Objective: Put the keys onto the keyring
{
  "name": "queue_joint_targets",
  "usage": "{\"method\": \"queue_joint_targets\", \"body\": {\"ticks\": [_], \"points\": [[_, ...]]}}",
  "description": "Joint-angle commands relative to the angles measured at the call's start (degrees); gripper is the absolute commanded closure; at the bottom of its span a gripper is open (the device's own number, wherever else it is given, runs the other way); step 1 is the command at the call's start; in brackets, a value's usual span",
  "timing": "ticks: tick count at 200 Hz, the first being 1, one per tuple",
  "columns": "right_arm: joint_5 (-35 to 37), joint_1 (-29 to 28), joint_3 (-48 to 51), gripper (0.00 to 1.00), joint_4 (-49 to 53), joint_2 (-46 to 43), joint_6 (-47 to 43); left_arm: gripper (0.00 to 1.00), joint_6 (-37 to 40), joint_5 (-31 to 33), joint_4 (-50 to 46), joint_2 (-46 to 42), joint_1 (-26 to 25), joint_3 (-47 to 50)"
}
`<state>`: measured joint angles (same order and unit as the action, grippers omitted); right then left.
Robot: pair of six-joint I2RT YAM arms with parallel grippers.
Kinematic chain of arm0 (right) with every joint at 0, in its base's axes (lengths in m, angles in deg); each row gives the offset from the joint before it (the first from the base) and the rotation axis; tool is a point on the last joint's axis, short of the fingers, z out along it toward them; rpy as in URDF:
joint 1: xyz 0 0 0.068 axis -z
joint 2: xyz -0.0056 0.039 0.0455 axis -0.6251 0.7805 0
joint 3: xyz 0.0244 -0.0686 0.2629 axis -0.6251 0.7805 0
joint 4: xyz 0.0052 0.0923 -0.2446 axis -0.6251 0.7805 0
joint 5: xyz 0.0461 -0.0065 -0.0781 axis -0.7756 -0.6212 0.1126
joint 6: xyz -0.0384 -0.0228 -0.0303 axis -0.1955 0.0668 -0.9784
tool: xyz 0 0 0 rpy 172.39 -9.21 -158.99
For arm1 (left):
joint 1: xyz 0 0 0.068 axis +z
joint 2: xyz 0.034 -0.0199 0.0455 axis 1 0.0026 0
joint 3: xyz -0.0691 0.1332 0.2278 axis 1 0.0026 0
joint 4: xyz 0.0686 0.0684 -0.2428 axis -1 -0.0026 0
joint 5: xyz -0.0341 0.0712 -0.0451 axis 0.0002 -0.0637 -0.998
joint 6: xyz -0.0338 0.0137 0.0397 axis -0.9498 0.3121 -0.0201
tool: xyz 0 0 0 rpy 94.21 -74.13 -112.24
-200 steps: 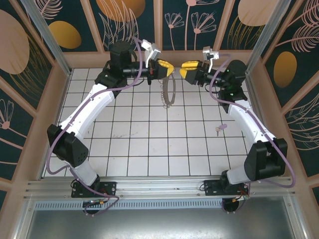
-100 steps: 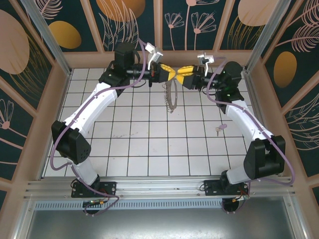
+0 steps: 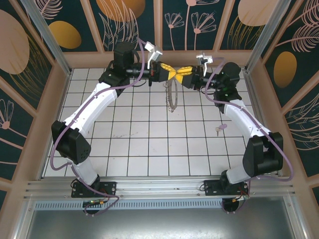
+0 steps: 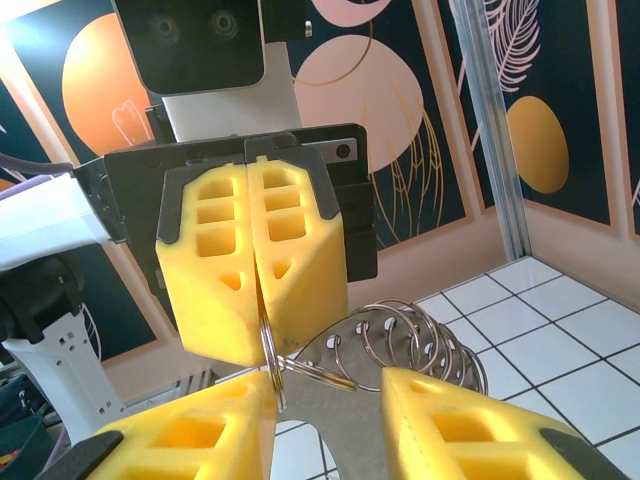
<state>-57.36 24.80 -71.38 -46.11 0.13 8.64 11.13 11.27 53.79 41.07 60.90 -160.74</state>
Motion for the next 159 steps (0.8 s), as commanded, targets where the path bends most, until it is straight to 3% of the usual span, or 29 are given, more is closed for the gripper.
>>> {"method": "queue_joint_targets", "body": {"ticks": [1, 32, 66, 120, 136, 150, 159], "points": [[-0.9, -0.6, -0.5, 0.69, -4.1, 0.6, 1.0, 1.00, -0.9, -2.3, 3.4, -0.1, -0.2, -0.1], [-0.6, -0.8, -0.8, 0.77, -4.4, 0.5, 1.2, 1.00, -1.3, -2.9, 3.7, 0.1, -0.2, -0.1], [-0.4, -0.9, -1.1, 1.00, -5.4, 0.6, 1.8, 1.00, -1.4, -3.6, 3.6, 0.5, -0.2, -0.1], [0.6, -0.6, 0.2, 1.00, -10.8, 1.2, 5.2, 1.00, -3.1, -2.2, 5.9, 0.0, -0.2, 0.8], [1.5, -0.3, 0.7, 1.00, -13.0, 1.4, 6.7, 0.67, -5.8, 1.7, 9.5, -1.4, -0.2, 2.5], [2.1, 0.1, 1.3, 1.00, -15.5, 1.6, 8.6, 0.54, -8.6, 5.6, 14.2, -3.5, -0.2, 4.8], [2.6, 0.2, 1.5, 1.00, -17.1, 1.6, 9.7, 0.40, -10.6, 8.6, 17.1, -5.2, -0.2, 6.5]]}}
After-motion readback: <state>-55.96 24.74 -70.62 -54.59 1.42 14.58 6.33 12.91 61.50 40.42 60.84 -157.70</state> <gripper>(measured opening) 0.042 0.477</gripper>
